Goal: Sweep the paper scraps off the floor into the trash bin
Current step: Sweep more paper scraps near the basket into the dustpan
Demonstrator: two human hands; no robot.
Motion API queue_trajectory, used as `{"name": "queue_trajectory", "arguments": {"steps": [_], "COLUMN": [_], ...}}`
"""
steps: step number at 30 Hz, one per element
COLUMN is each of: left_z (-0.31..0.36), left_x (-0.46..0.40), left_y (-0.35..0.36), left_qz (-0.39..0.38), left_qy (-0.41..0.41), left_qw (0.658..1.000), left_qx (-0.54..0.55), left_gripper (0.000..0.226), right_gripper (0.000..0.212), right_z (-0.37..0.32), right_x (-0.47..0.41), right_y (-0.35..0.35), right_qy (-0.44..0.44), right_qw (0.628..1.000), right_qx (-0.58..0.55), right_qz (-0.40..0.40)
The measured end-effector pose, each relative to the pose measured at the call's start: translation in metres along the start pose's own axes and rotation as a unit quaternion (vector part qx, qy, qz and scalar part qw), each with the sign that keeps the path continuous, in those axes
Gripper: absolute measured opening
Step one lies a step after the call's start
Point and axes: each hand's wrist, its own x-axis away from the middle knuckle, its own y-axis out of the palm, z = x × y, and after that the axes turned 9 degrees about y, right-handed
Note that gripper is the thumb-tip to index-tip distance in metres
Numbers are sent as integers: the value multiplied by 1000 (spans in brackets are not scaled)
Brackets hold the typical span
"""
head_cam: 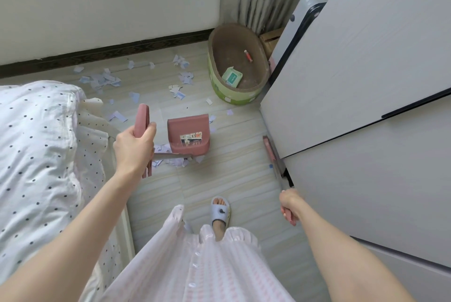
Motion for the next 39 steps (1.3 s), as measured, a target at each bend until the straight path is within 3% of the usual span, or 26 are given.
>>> {"name": "queue_trajectory", "arguments": {"steps": [8, 15, 21, 28, 33, 36, 39], "left_z": [-16, -15, -8, 1, 7, 4, 2], "left_x": [5, 3, -1, -17, -21, -33, -54], "left_y": [-29, -44, -44, -37, -41, -48, -58], "left_qz": [33, 48, 72, 115, 178, 171, 142], "left_qy": [-40, -52, -42, -51, -55, -51, -56], "left_qw": [998, 997, 996, 992, 982, 984, 988], "left_qx": [34, 36, 19, 5, -1, 24, 30], "left_gripper": [31, 29, 36, 37, 33, 34, 37], "right_gripper": [35, 34, 38, 36, 55, 40, 39], "right_z": [-51, -102, -122, -139, -154, -172, -191], "right_x": [40, 80, 59, 54, 51, 46, 44], "right_y": [36, 59, 15, -17, -29, -35, -30], "right_qy": [-18, -41, -46, -98, -103, -88, -89], "right_qw": [983, 971, 955, 981, 990, 993, 994], "right_qx": [-147, -143, -196, -119, -75, -57, -45], "right_qz": [-110, -185, -219, -116, -59, -45, -41]}}
